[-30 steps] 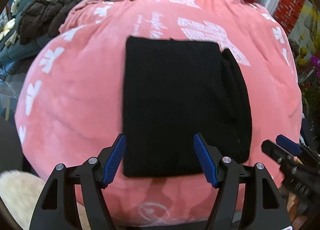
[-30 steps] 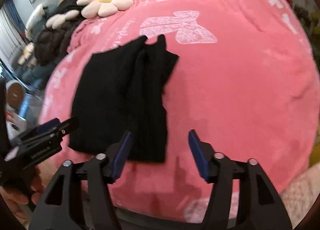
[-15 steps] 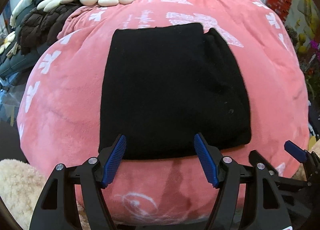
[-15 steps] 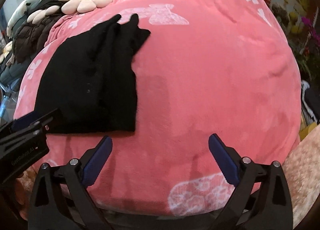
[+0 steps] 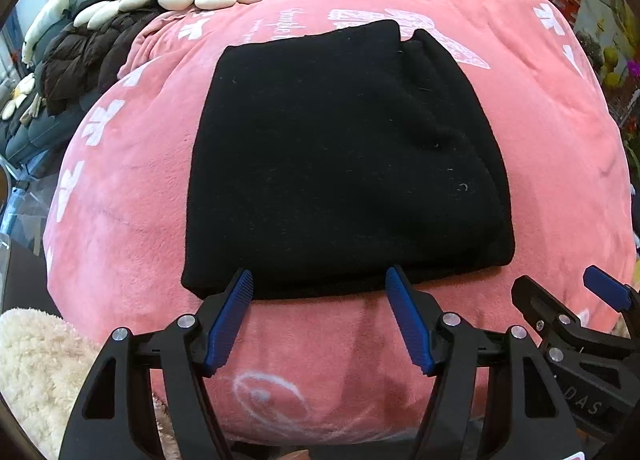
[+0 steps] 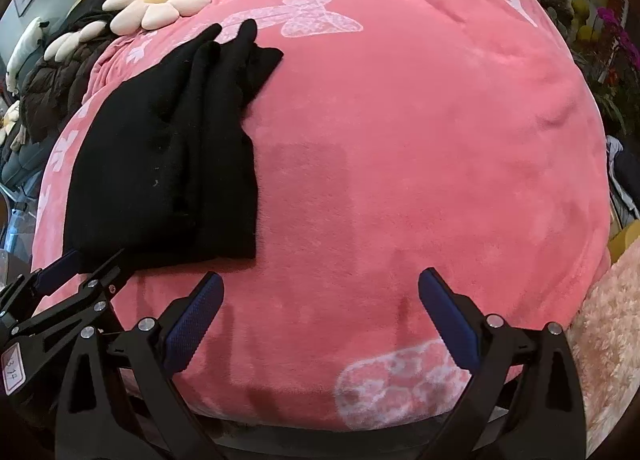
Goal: Fold small clothes
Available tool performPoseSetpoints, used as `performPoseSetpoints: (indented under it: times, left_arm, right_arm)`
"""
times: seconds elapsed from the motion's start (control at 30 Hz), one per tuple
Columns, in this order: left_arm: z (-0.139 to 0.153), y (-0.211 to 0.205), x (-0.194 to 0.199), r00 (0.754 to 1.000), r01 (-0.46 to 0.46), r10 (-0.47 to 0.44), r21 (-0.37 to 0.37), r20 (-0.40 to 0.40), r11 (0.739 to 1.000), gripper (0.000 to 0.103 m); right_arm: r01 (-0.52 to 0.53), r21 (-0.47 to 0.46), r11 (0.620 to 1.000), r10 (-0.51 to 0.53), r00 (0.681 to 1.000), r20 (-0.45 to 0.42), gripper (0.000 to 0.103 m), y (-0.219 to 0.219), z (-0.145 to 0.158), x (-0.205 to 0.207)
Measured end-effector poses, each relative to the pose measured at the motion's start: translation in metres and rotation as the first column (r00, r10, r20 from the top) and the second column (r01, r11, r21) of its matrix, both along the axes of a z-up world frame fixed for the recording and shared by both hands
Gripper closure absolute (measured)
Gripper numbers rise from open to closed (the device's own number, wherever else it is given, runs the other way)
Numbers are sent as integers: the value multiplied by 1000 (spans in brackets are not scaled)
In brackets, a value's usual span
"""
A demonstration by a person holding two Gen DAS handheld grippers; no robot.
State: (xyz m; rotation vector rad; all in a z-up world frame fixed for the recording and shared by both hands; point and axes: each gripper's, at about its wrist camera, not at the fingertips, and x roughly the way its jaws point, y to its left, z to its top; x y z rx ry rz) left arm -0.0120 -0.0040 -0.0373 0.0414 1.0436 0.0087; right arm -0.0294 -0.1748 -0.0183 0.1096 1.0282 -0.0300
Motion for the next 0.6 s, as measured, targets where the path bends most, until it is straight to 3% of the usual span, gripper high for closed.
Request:
performPoseSetpoints:
  times: [0.4,0.6]
  left_arm:
    - [0,11,-2,998,-69,69,4,-6,998,37]
    - [0,11,-2,997,-73,74,9,-3,997,30]
  right_arm:
    - [-62,-38,997,63,998,25,7,13,5,-1]
    - [-54,-29,998,54,998,20,7,8,3,1]
